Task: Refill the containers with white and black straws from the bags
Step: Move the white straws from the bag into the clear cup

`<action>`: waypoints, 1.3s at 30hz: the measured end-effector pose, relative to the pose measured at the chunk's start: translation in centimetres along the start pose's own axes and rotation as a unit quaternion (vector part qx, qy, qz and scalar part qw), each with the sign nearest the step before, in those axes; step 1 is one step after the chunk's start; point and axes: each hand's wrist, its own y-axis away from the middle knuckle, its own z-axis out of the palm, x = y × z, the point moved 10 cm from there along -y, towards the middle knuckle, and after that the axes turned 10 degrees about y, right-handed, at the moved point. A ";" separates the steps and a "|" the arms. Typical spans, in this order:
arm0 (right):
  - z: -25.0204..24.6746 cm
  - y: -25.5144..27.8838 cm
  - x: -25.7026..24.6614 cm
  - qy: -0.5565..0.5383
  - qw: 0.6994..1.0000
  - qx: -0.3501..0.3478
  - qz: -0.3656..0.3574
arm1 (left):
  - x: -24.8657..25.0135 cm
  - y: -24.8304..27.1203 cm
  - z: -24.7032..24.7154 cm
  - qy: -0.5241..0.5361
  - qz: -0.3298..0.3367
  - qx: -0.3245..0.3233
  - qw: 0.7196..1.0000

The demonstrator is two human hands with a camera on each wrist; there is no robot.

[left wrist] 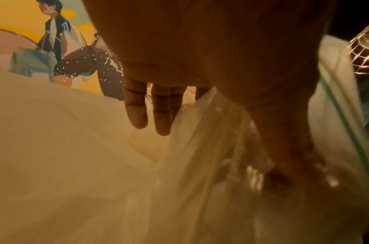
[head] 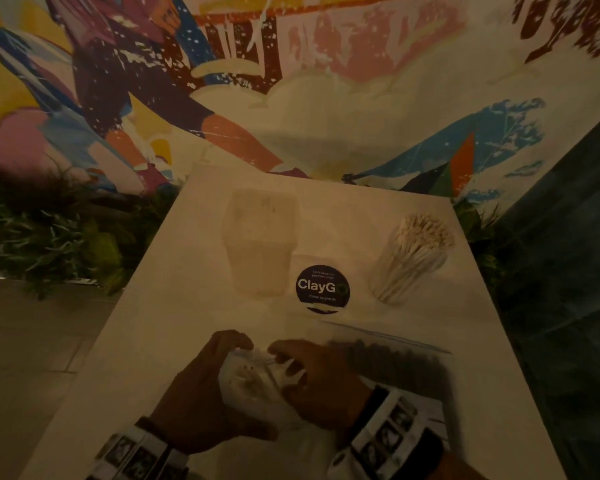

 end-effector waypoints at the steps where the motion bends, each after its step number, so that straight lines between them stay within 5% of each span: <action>1: 0.9 -0.1 0.0 -0.002 1.000 -0.008 0.003 | 0.2 0.0 -0.2 -0.011 0.016 0.004 1.000; 5: 1.6 -0.2 -2.4 -0.004 0.999 0.005 -0.045 | 1.6 1.1 -1.6 -0.007 0.106 0.045 0.993; 8: 1.5 -0.3 -3.5 -0.016 0.998 0.021 -0.053 | -0.3 0.9 -1.1 0.112 0.017 0.014 0.993; 12: 1.9 -0.6 -2.8 -0.026 0.997 0.041 -0.053 | -1.1 1.2 -0.4 0.158 -0.022 0.002 0.987; 19: 0.4 -0.2 -2.8 -0.093 0.984 0.143 -0.049 | -2.0 2.1 -0.9 0.383 -0.034 0.027 0.923; 25: 0.0 -0.1 -2.9 -0.165 0.966 0.193 -0.050 | -2.3 2.1 -2.6 0.330 0.022 0.122 0.936; 32: -1.6 0.4 -2.1 -0.126 0.960 0.251 -0.021 | -2.0 1.2 -1.1 0.366 -0.005 0.063 0.929; 35: -0.7 -0.6 -1.8 -0.127 0.970 0.207 -0.018 | -1.9 1.3 -1.3 0.332 0.005 0.066 0.941; 39: 0.1 -0.9 -2.9 -0.148 0.976 0.151 -0.058 | -2.0 1.5 -2.8 0.272 0.016 0.157 0.949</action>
